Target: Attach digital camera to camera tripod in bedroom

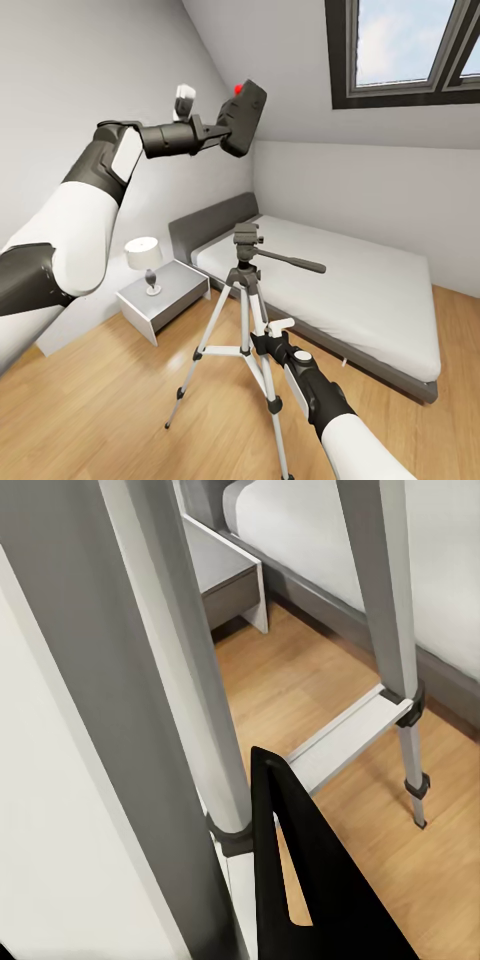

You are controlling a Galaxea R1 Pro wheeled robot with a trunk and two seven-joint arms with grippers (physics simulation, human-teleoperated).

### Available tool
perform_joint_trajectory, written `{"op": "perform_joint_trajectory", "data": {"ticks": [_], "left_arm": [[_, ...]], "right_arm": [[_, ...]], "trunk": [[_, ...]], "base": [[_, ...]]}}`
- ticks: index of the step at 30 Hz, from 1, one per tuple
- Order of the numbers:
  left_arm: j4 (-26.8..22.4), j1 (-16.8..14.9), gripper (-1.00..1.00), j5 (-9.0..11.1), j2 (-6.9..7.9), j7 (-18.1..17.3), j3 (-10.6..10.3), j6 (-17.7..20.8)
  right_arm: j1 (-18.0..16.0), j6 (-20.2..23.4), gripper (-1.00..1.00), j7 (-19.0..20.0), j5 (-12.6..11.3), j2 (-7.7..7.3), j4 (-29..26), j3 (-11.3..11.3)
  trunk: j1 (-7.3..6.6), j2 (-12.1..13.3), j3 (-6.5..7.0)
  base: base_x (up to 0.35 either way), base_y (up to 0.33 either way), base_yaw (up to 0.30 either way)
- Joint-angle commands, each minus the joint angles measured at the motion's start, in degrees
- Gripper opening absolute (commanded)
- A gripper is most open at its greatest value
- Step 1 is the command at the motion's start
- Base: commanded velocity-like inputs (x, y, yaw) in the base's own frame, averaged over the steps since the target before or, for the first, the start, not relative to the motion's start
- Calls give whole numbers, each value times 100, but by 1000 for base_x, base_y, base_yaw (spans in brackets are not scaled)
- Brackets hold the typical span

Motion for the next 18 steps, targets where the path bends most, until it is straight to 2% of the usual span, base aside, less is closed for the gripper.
{"op": "perform_joint_trajectory", "data": {"ticks": [1,4,5,12,18], "left_arm": [[26,-8,-100,-51,10,-99,11,-34],[107,-5,-100,-251,36,-249,-32,-164],[179,-6,-100,-418,42,-303,-49,-220],[486,1,-100,-1071,9,-328,-71,-363],[550,26,-100,-1198,-27,-288,-69,-645]], "right_arm": [[1,27,-100,13,311,2,12,3],[1,28,-100,9,312,2,12,2],[1,28,-100,7,312,2,12,3],[1,20,-100,4,319,2,12,-2],[1,19,-100,-3,327,2,12,-4]], "trunk": [[3,-7,-12],[3,-7,-12],[3,-7,-12],[3,-7,-12],[3,-7,-12]], "base": [[0,0,0],[0,0,0],[0,0,0],[0,0,0],[0,0,0]]}}
